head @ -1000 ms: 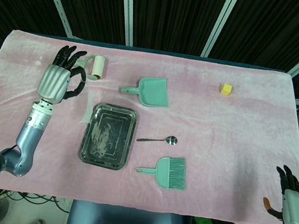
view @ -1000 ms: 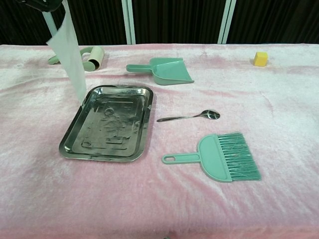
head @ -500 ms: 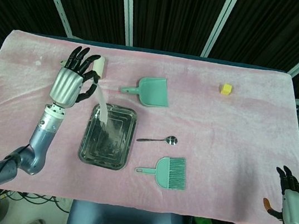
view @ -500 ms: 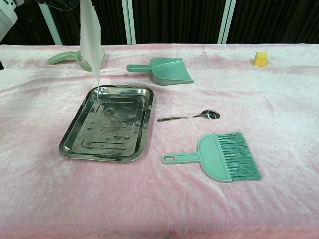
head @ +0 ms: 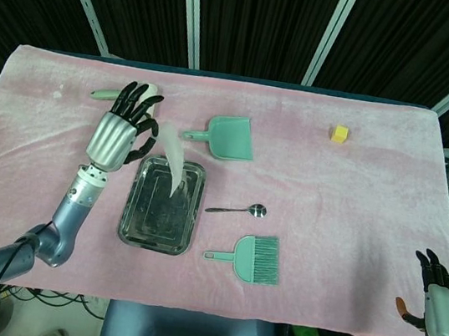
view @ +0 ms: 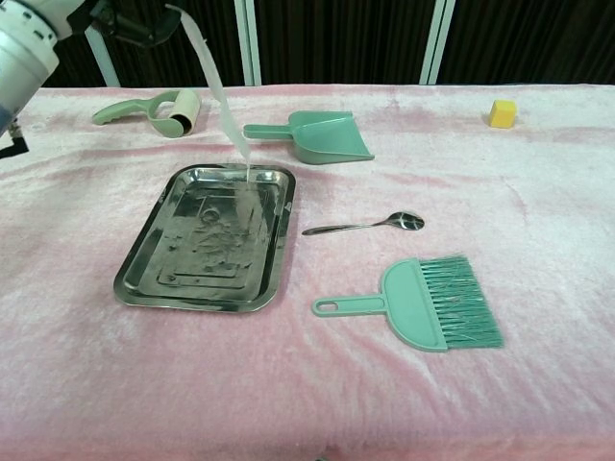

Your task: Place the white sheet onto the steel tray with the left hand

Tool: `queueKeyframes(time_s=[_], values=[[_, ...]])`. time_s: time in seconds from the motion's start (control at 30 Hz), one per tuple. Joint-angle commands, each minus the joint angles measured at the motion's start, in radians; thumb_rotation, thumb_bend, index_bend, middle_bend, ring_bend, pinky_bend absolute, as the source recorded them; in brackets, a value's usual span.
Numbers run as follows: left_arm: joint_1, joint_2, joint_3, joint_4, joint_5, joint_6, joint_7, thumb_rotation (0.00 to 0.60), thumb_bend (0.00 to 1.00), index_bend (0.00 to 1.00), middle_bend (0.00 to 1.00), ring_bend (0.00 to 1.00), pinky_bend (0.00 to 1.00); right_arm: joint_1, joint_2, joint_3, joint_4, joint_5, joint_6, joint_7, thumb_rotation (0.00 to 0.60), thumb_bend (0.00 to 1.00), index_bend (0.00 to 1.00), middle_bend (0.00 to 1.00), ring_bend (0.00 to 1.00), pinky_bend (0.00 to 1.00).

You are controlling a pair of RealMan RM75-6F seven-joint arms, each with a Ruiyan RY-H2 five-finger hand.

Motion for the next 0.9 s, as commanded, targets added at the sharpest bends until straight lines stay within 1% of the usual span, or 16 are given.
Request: queueKeyframes(time_s=[0.03, 0.07, 0.1, 0.23, 0.33, 0.47, 0.57, 0.7, 0.9], values=[[0.056, 0.006, 0.051, 0.009, 0.029, 0.051, -0.019, 0.600, 0.44, 0.65, 0.18, 0.00, 0.01, 0.001, 0.000, 0.000, -0.001, 0.002, -0.002, 0.001, 0.600, 0.24, 0.00, 0.01, 0.09, 0.15], [0.097, 0.013, 0.087, 0.012, 0.035, 0.066, -0.021, 0.600, 0.44, 0.65, 0.18, 0.00, 0.01, 0.001, 0.001, 0.000, -0.002, 0.003, -0.004, 0.002, 0.600, 0.24, 0.00, 0.01, 0.09, 0.15], [0.114, 0.017, 0.105, 0.014, 0.040, 0.070, -0.022, 0.600, 0.44, 0.65, 0.19, 0.00, 0.01, 0.001, 0.001, 0.000, -0.004, 0.005, -0.006, 0.003, 0.600, 0.24, 0.00, 0.01, 0.09, 0.15], [0.173, 0.027, 0.156, 0.016, 0.035, 0.059, -0.007, 0.600, 0.44, 0.66, 0.19, 0.00, 0.01, 0.002, 0.005, -0.001, -0.008, 0.010, -0.010, 0.004, 0.600, 0.24, 0.00, 0.01, 0.09, 0.15], [0.209, 0.035, 0.191, 0.003, 0.015, 0.012, -0.005, 0.600, 0.44, 0.66, 0.19, 0.00, 0.01, 0.002, 0.004, -0.001, -0.002, 0.006, -0.003, -0.010, 0.600, 0.24, 0.00, 0.01, 0.09, 0.15], [0.228, 0.060, 0.211, -0.065, -0.019, -0.070, 0.001, 0.600, 0.44, 0.66, 0.18, 0.00, 0.01, 0.000, 0.000, 0.000, -0.001, 0.005, 0.004, -0.015, 0.600, 0.24, 0.00, 0.01, 0.09, 0.15], [0.234, 0.089, 0.224, -0.136, -0.030, -0.114, 0.023, 0.600, 0.44, 0.66, 0.18, 0.00, 0.01, 0.001, 0.001, 0.001, -0.002, 0.010, 0.003, -0.017, 0.600, 0.24, 0.00, 0.01, 0.09, 0.15], [0.241, 0.116, 0.233, -0.218, -0.020, -0.122, 0.042, 0.600, 0.44, 0.66, 0.18, 0.00, 0.01, 0.001, 0.001, 0.001, -0.003, 0.012, 0.001, -0.016, 0.600, 0.24, 0.00, 0.01, 0.09, 0.15], [0.247, 0.123, 0.263, -0.256, 0.040, -0.102, 0.057, 0.600, 0.44, 0.66, 0.18, 0.00, 0.01, 0.002, 0.003, 0.000, -0.004, 0.011, -0.001, -0.013, 0.600, 0.24, 0.00, 0.01, 0.09, 0.15]])
